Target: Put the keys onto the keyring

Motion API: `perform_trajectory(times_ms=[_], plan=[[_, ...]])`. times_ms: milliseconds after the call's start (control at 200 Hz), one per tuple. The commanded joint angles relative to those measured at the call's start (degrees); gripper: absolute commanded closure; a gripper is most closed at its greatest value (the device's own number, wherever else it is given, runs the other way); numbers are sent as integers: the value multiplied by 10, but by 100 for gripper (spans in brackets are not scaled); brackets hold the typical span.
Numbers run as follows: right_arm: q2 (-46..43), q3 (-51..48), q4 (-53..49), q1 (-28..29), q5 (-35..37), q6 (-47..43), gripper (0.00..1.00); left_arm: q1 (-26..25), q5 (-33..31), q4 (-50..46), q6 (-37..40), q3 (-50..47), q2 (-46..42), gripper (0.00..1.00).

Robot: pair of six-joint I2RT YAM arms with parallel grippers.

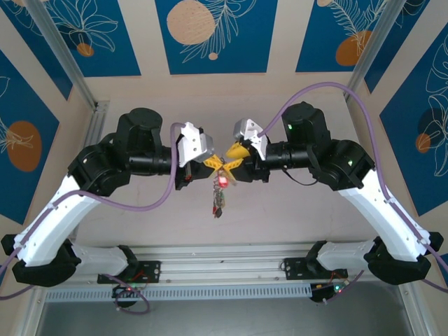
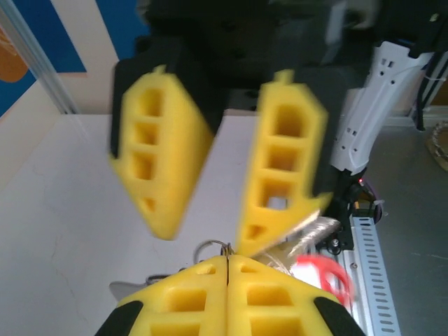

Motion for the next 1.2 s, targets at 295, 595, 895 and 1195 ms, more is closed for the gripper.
perform_trajectory(times_ms=[295,595,895,1195], plan=[[-18,-26,19,-24,-23,31,61,-4,28,38,-1,6,-25,100],[-22,-30,18,-28,-82,29,73,-4,24,52,-4,1,-32,100],[-73,-86,72,-25,-166,84,55,-4,-4,66,-3,-3,-35,100],[-65,-134,135,-15,-189,142,55,-5,-11,82,-3,-11,-33,100]])
